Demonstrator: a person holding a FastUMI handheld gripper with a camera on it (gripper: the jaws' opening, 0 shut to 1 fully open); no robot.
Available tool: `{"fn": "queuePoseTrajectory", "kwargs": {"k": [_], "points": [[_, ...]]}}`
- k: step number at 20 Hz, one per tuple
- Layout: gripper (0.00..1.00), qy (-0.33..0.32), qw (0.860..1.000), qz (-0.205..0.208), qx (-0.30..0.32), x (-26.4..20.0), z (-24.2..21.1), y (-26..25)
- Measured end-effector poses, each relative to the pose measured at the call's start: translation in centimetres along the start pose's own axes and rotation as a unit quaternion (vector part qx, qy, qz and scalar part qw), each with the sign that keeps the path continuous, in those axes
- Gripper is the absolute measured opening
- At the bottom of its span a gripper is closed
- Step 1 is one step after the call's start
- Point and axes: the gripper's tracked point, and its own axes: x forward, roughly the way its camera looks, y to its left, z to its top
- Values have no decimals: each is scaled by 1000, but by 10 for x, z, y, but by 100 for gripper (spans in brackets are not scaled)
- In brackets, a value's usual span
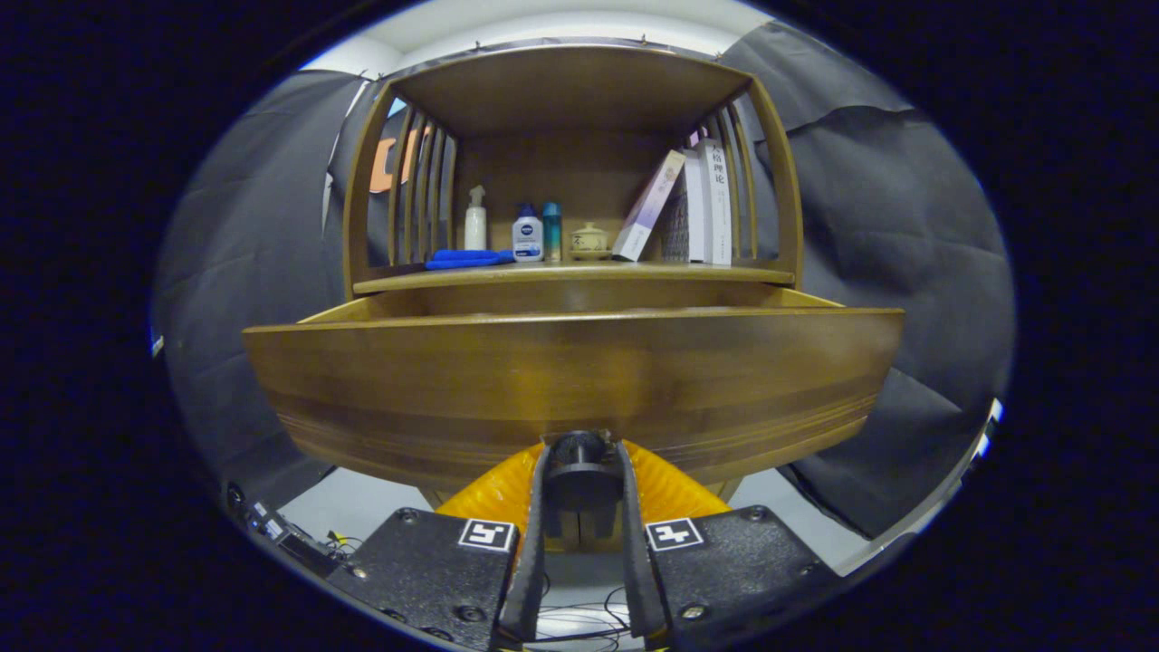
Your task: Pull open the drawer, take out the items inside it, and place them on the countertop above the cabinet.
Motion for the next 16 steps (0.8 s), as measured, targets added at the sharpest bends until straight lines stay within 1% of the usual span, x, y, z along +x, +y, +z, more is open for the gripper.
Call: {"fn": "queuePoseTrajectory", "kwargs": {"k": [16], "points": [[39, -1, 1000, 12, 11, -32, -7, 5]]}}
